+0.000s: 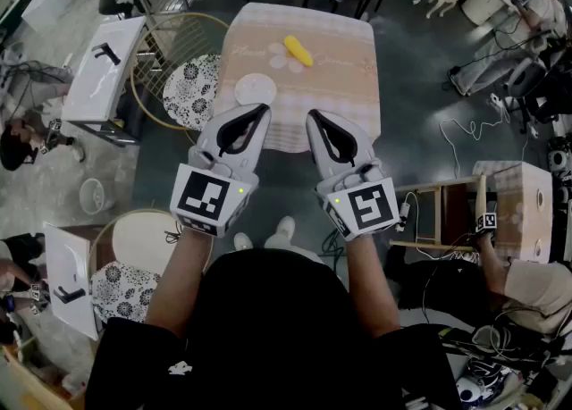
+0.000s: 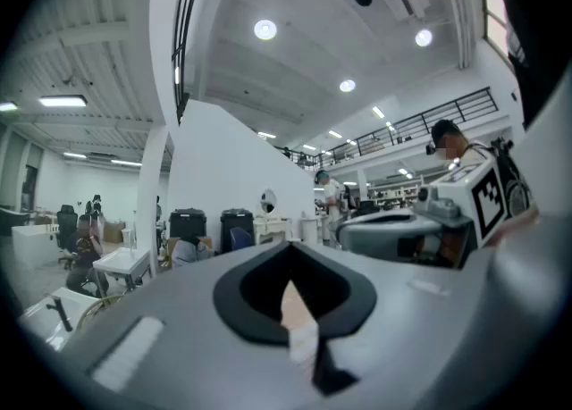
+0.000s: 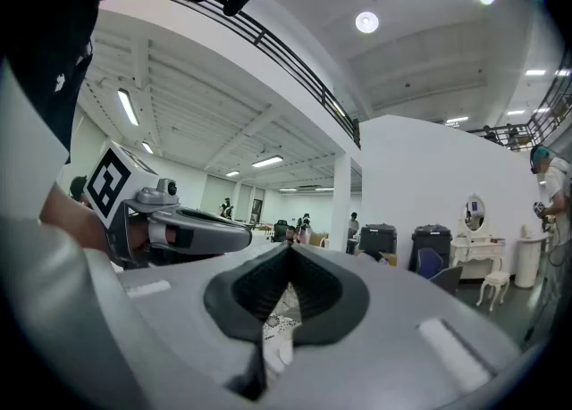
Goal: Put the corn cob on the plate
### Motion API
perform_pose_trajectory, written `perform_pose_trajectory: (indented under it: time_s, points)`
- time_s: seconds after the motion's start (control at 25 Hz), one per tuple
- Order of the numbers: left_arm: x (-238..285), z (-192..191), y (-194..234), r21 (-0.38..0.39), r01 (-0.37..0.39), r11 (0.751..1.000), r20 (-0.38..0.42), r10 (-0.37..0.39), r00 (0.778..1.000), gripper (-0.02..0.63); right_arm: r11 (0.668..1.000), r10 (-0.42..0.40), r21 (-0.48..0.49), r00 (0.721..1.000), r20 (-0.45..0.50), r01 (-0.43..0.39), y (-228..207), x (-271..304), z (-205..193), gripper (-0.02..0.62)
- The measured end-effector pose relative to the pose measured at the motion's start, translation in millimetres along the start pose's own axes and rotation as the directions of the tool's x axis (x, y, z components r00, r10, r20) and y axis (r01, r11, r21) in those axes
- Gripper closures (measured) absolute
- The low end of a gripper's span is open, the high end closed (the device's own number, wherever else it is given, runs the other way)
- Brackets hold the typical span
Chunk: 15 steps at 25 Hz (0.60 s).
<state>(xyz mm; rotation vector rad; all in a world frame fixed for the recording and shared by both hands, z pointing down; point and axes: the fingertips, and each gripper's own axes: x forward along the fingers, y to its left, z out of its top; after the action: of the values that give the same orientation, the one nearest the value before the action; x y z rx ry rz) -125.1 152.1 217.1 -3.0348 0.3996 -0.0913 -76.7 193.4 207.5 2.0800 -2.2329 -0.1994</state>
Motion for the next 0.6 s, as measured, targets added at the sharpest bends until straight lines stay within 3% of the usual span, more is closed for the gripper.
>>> perform_pose_trajectory:
  time_s: [0.6]
  points:
    - [18,1,-14,0.017,-0.006,1.0,-0.019,0.006,1.0,0.6,0.999,0.015,0.033,1.0,0.02,-0.016,-18,-6,-1,0.594]
